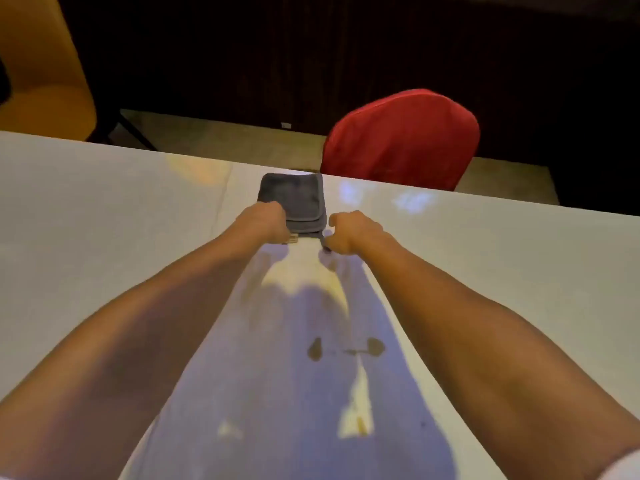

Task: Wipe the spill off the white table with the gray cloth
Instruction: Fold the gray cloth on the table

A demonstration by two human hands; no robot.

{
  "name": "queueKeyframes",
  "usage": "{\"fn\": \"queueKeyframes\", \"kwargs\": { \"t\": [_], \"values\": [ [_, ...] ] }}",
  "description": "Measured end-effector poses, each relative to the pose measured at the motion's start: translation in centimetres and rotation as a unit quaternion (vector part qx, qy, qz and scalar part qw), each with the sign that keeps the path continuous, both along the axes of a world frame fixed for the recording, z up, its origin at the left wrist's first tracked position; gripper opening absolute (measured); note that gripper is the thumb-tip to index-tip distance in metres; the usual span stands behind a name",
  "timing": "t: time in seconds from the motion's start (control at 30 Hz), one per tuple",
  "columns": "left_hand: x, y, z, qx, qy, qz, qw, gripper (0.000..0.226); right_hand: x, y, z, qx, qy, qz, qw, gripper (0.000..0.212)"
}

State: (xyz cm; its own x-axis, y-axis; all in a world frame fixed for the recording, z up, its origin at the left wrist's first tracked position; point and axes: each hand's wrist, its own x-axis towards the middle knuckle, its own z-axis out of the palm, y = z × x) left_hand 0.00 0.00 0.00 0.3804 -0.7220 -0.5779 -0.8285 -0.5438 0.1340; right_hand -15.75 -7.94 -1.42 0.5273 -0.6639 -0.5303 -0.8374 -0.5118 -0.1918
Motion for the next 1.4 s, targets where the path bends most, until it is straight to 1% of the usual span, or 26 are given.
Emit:
{"fn": "queueKeyframes", "kwargs": {
  "t": [0.03, 0.13, 0.17, 0.27, 0.37, 0.43, 0.47, 0.5, 0.57, 0.63, 0.67, 0.73, 0.77, 0.8, 0.87, 0.9, 1.0, 1.07, 1.1, 1.17, 1.2, 1.3, 1.33, 1.4],
  "values": [
    [0.3, 0.0, -0.3, -0.005, -0.003, 0.007, 1.000, 0.028, 0.6, 0.1, -0.3, 0.006, -0.007, -0.009, 1.000, 0.041],
    [1.5, -0.2, -2.9, -0.071, -0.015, 0.064, 0.995, 0.030, 2.2, -0.2, -2.4, 0.006, -0.049, -0.035, 0.998, 0.026],
    [1.8, -0.3, -3.8, -0.092, -0.012, 0.092, 0.991, 0.032, 2.7, -0.3, -3.0, 0.013, -0.066, -0.052, 0.996, 0.026],
    [2.7, -1.0, -5.8, -0.160, 0.005, 0.194, 0.968, 0.041, 3.9, -1.0, -4.4, 0.033, -0.131, -0.120, 0.984, 0.038],
    [3.2, -1.5, -7.2, -0.194, 0.062, 0.289, 0.935, 0.047, 4.9, -1.2, -5.5, 0.050, -0.199, -0.236, 0.950, 0.044],
    [3.5, -1.7, -7.8, -0.201, 0.111, 0.348, 0.909, 0.047, 5.4, -1.3, -5.9, 0.076, -0.222, -0.312, 0.921, 0.042],
    [3.6, -1.7, -7.9, -0.200, 0.146, 0.380, 0.891, 0.046, 5.6, -1.4, -5.9, 0.103, -0.226, -0.342, 0.906, 0.038],
    [3.8, -1.8, -7.9, -0.201, 0.197, 0.416, 0.865, 0.044, 5.7, -1.6, -5.9, 0.135, -0.230, -0.367, 0.891, 0.034],
    [3.8, -1.6, -7.6, -0.196, 0.322, 0.477, 0.794, 0.039, 5.5, -1.9, -5.8, 0.184, -0.234, -0.397, 0.868, 0.028],
    [3.3, -0.9, -6.7, -0.177, 0.427, 0.508, 0.727, 0.031, 5.1, -2.0, -4.9, 0.225, -0.252, -0.411, 0.847, 0.018],
    [3.1, -0.6, -6.3, -0.172, 0.465, 0.520, 0.696, 0.026, 4.8, -2.0, -4.4, 0.245, -0.262, -0.418, 0.835, 0.014],
    [2.2, 0.2, -5.3, -0.180, 0.516, 0.538, 0.641, 0.018, 3.8, -1.4, -3.3, 0.287, -0.272, -0.432, 0.811, 0.017],
    [1.7, 0.7, -4.5, -0.185, 0.538, 0.538, 0.623, 0.016, 3.2, -0.8, -2.6, 0.306, -0.278, -0.440, 0.797, 0.017],
    [0.9, 1.2, -3.6, -0.187, 0.558, 0.528, 0.613, 0.016, 2.5, -0.2, -1.9, 0.323, -0.283, -0.449, 0.784, 0.017],
    [-0.6, 2.4, -2.0, -0.184, 0.595, 0.494, 0.606, 0.018, 0.6, 1.3, -0.5, 0.356, -0.290, -0.467, 0.756, 0.016],
    [-1.5, 3.2, -1.4, -0.183, 0.613, 0.479, 0.601, 0.021, -0.6, 2.1, 0.0, 0.374, -0.299, -0.479, 0.736, 0.015],
    [-4.7, 5.3, 0.4, -0.181, 0.662, 0.439, 0.580, 0.023, -5.0, 4.7, 1.3, 0.418, -0.361, -0.524, 0.648, 0.013],
    [-6.9, 6.4, 1.2, -0.184, 0.676, 0.418, 0.578, 0.022, -8.1, 6.3, 2.1, 0.436, -0.379, -0.544, 0.609, 0.010],
    [-8.1, 6.8, 1.6, -0.180, 0.680, 0.410, 0.581, 0.021, -9.8, 7.1, 2.5, 0.445, -0.386, -0.553, 0.589, 0.014],
    [-10.6, 7.6, 1.9, -0.159, 0.696, 0.389, 0.582, 0.022, -13.0, 8.4, 3.1, 0.460, -0.397, -0.561, 0.563, 0.037],
    [-11.9, 7.9, 2.0, -0.143, 0.708, 0.376, 0.580, 0.023, -14.6, 9.0, 3.3, 0.462, -0.405, -0.561, 0.555, 0.043],
    [-16.2, 8.5, 2.1, -0.106, 0.729, 0.341, 0.584, 0.030, -19.5, 10.8, 3.7, 0.455, -0.446, -0.573, 0.515, 0.041],
    [-17.5, 8.6, 2.0, -0.103, 0.727, 0.332, 0.592, 0.035, -21.0, 11.4, 3.7, 0.446, -0.457, -0.579, 0.507, 0.039],
    [-20.5, 9.1, 1.4, -0.098, 0.711, 0.315, 0.621, 0.046, -24.4, 12.5, 3.7, 0.421, -0.476, -0.589, 0.499, 0.032]
  ]
}}
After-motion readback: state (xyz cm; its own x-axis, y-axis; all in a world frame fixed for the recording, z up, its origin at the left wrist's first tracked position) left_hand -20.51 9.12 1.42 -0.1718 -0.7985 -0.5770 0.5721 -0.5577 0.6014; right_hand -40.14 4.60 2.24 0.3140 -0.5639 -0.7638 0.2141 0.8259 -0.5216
